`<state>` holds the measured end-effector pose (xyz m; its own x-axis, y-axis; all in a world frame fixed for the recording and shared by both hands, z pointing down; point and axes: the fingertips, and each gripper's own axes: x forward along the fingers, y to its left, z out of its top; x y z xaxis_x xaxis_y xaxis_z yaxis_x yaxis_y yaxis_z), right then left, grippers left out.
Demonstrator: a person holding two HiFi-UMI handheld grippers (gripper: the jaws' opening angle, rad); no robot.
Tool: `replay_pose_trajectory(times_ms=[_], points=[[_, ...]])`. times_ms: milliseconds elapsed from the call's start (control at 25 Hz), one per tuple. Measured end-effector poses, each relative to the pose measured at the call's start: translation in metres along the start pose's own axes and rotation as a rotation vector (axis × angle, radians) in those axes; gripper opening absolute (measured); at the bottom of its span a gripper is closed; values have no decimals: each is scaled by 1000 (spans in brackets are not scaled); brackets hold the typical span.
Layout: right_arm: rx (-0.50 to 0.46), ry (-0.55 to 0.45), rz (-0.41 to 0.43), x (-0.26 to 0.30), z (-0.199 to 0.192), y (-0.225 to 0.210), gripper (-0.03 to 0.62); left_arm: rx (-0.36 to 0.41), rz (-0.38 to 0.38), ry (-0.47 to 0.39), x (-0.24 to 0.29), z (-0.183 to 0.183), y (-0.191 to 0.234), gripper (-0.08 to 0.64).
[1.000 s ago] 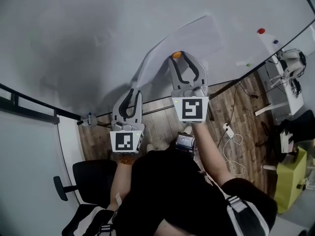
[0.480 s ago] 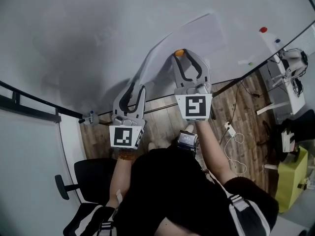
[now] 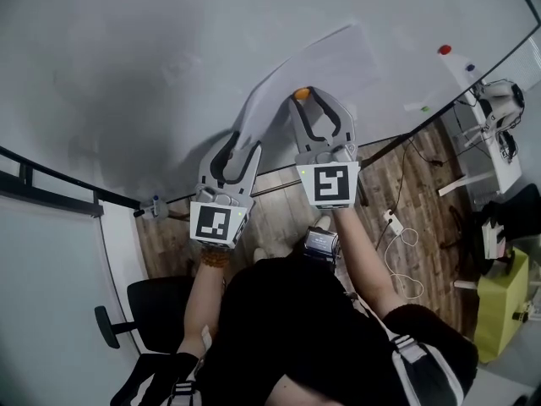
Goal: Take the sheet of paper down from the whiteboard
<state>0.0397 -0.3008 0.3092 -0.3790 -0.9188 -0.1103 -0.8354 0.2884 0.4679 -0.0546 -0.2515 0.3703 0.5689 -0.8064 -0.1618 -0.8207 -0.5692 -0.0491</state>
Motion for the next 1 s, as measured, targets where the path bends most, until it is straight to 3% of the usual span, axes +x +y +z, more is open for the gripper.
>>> replay_pose_trajectory(times_ms=[240, 480, 1000], points=[[-5, 4, 8, 1, 1, 0, 124, 1, 21, 1, 11, -2, 1, 153], [-5, 10, 5, 2, 1, 0, 123, 2, -11, 24, 23, -5, -4, 153], [-6, 11, 9, 2, 1, 1, 123, -22, -8, 37, 36, -10, -8, 98]])
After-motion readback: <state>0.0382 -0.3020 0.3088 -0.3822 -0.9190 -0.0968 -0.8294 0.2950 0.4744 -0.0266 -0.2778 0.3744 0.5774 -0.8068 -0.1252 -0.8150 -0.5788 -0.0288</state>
